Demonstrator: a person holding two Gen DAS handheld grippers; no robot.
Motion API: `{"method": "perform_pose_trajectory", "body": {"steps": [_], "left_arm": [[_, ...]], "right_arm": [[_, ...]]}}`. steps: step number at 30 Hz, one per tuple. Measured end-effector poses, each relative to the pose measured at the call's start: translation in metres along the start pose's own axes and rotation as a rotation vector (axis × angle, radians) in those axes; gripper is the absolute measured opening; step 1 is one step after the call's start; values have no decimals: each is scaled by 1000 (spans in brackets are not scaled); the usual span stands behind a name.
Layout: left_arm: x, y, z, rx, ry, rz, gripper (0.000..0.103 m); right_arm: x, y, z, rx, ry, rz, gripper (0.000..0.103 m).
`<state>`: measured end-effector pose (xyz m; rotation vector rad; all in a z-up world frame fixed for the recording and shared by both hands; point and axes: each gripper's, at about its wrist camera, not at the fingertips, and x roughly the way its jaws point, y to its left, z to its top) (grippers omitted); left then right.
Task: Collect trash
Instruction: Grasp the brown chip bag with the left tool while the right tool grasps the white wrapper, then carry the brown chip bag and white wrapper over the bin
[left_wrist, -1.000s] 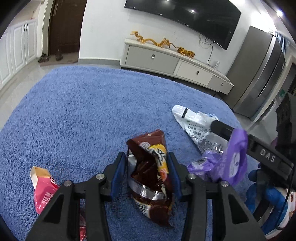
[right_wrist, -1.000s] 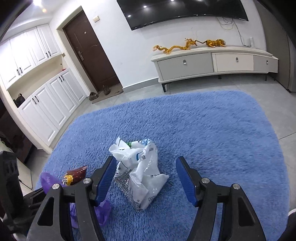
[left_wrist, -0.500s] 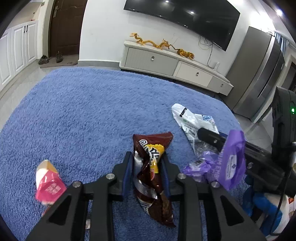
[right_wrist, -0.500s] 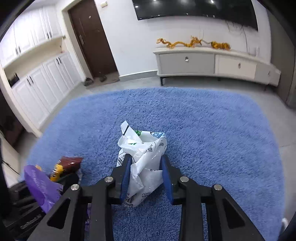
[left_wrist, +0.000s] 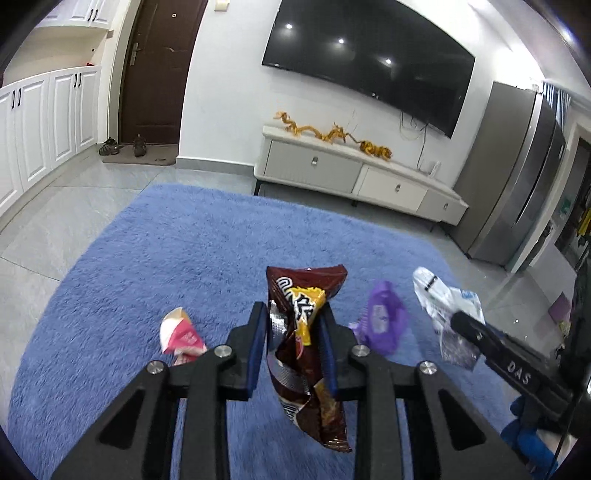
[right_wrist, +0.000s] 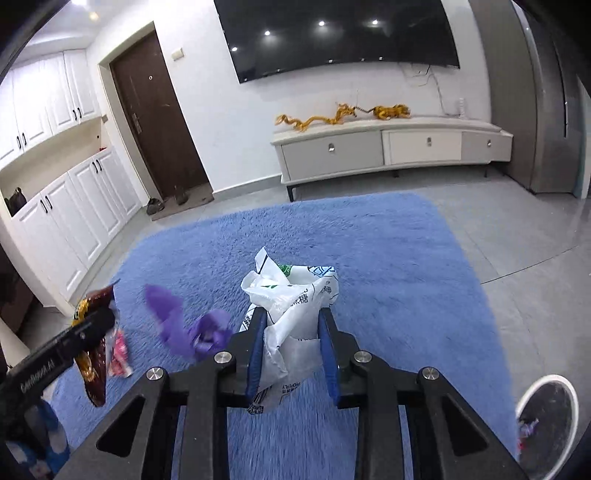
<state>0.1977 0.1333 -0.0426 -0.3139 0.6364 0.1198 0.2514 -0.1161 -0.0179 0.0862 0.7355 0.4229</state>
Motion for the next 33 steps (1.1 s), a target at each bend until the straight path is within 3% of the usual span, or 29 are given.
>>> {"method": "perform_pose_trajectory", "body": {"steps": [11,18,33], "left_arm": [[-72,-41,-26,55,-49,-84,26],[-89,-70,-36,98,-45,-89,26],[-98,-141,-50,211,-7,-120,26]], "right_arm": [[-95,20,-31,-75,-73,-110,26],[-143,21,-53,-106,-147,-179,26],[-191,-27,-68,-43,-274,-194,26]]}}
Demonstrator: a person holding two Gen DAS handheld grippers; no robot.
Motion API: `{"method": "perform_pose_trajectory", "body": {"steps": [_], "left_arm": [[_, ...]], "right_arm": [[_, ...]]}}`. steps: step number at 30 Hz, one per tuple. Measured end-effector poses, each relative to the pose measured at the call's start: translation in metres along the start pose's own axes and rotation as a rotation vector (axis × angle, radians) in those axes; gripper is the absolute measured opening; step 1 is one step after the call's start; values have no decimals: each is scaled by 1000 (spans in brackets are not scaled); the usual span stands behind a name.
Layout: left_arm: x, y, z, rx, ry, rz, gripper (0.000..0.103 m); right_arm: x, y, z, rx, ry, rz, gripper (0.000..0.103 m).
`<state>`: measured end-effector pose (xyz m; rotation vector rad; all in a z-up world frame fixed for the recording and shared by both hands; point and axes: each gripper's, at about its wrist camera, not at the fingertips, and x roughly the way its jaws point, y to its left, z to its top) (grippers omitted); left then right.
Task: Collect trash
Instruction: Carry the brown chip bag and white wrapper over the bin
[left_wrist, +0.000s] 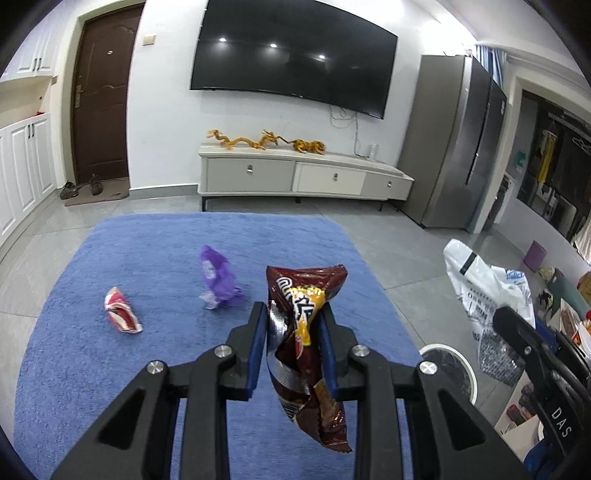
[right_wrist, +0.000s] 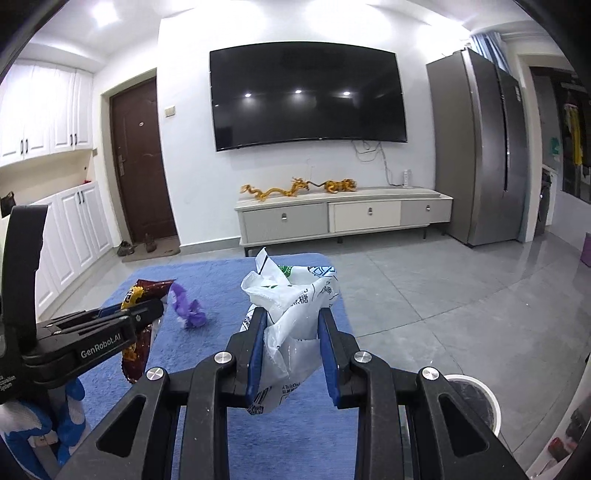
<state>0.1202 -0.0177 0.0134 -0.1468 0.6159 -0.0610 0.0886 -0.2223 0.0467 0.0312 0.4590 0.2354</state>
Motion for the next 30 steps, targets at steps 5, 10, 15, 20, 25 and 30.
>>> {"method": "perform_pose_trajectory", "body": {"steps": [5,10,15,20,25,30], "left_arm": [[14,-26,-4,37,38,-31,26],[31,-54,-4,74,75,-73,26],[43,-85,-4,126,95,-121,25],[58,-113,-4,173,118,-164,25],[78,-140,-6,204,152,-200,25],[100,-174,-12,252,196,-250,25]], "right_arm": [[-3,-26,-3,42,-4,-20,26],[-2,-50,-8,95,3,-47,26],[1,-68,-12,129,16,-84,26],[7,-90,-19,176,33,-112,26],[14,-115,-30,236,54,-143,26],[22,-152,-48,313,82,-191,26]]}}
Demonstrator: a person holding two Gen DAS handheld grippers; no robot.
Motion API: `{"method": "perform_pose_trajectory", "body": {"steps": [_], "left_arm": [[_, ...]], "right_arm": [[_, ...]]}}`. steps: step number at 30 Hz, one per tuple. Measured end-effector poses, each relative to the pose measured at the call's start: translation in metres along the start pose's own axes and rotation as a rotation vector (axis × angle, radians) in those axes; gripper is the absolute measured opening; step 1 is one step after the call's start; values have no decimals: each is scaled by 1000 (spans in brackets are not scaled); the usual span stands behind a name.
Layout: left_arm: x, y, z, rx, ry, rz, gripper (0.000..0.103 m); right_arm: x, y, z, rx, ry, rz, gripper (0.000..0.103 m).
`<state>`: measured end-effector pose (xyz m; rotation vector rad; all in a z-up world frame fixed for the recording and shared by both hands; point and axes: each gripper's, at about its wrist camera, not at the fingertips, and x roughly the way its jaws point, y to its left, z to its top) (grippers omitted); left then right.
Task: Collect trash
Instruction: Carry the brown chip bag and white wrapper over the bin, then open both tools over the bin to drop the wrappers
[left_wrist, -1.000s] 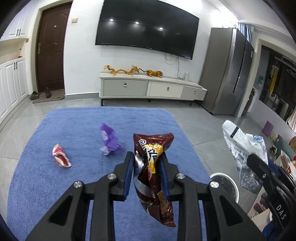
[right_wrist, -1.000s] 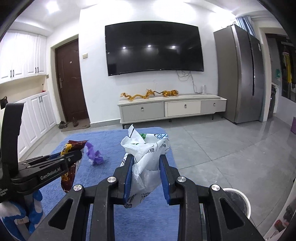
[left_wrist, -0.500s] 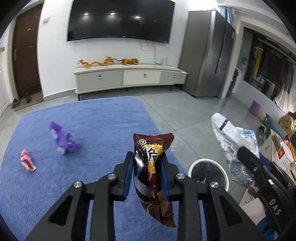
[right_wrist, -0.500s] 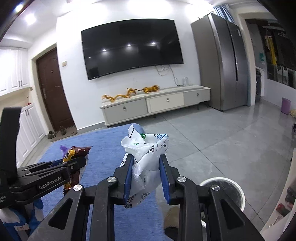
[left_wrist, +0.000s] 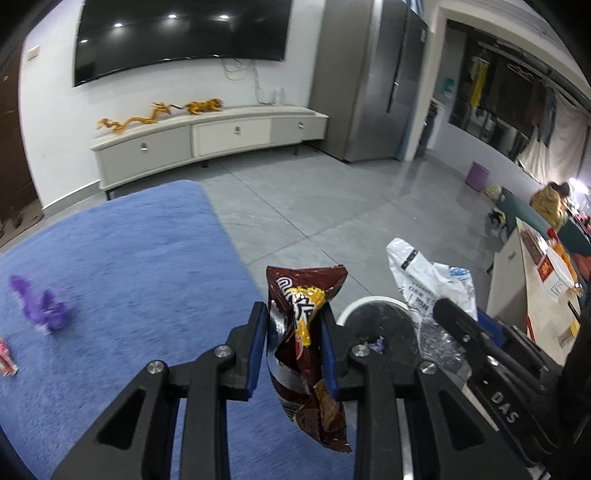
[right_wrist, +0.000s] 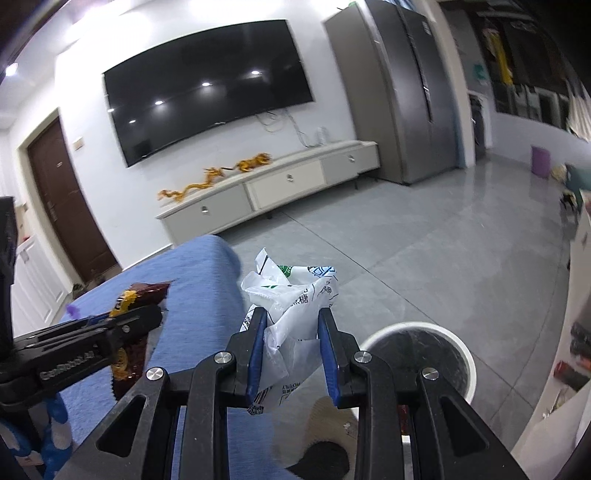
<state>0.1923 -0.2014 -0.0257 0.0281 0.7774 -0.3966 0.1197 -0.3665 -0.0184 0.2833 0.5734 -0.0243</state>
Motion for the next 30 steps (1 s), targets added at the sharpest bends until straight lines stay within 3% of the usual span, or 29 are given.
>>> {"method": "perform_pose_trajectory", "body": {"steps": [13,26,30], "left_arm": [[101,-81,10,149,138,-125,26],[185,-121,19,125,249,-223,28],[200,-131,19,118,265,-257,33]], "right_arm": [[45,-119,-29,244,133,-170,26],[87,-162,-39,321,199,-238,29],[97,-168,-40,333,216,-260,35]]}}
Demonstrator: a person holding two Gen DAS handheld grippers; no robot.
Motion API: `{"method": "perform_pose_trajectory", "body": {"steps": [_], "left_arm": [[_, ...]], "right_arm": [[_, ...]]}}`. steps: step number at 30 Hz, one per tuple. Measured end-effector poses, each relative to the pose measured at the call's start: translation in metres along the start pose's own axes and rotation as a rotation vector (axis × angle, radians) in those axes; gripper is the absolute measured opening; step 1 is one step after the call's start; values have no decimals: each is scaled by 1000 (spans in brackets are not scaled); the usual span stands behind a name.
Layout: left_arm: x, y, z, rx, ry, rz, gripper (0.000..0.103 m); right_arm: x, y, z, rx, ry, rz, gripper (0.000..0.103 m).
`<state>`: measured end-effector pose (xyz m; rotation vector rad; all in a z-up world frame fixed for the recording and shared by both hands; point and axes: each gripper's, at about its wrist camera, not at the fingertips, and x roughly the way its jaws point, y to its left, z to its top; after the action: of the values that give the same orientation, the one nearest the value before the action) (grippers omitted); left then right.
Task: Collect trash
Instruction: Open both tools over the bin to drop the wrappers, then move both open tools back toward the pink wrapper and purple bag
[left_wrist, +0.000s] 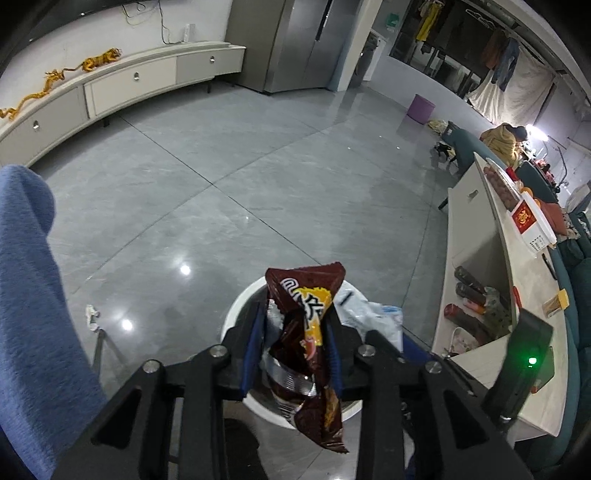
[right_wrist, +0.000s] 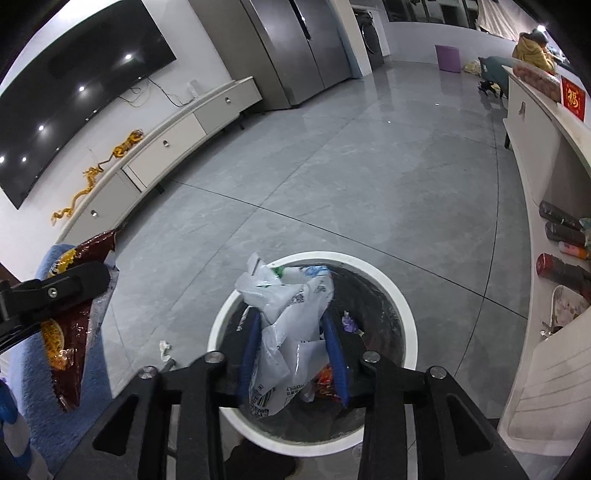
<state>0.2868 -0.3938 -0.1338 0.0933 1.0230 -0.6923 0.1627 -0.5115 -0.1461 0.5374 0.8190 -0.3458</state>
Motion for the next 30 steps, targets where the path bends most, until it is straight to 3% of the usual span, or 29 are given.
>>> {"method": "perform_pose_trajectory", "body": {"steps": [4,7,12,23,30], "left_arm": [[9,0,2,-22,16,-41,42],[13,0,4,-33,26,-53,49],[8,0,3,-34,13,-43,49],[-66,5,-18,-46,-169,192,51],[-124,6,-32,-54,-303,295,63]], "right_arm": [[9,-8,1,15,9,-35,45],[11,-16,0,34,17,-55,45],[1,-20,-2,46,15,-72,45],[-54,13,5,-24,-80,-76,55],[-95,40,6,-96,-150,-60,60]]}}
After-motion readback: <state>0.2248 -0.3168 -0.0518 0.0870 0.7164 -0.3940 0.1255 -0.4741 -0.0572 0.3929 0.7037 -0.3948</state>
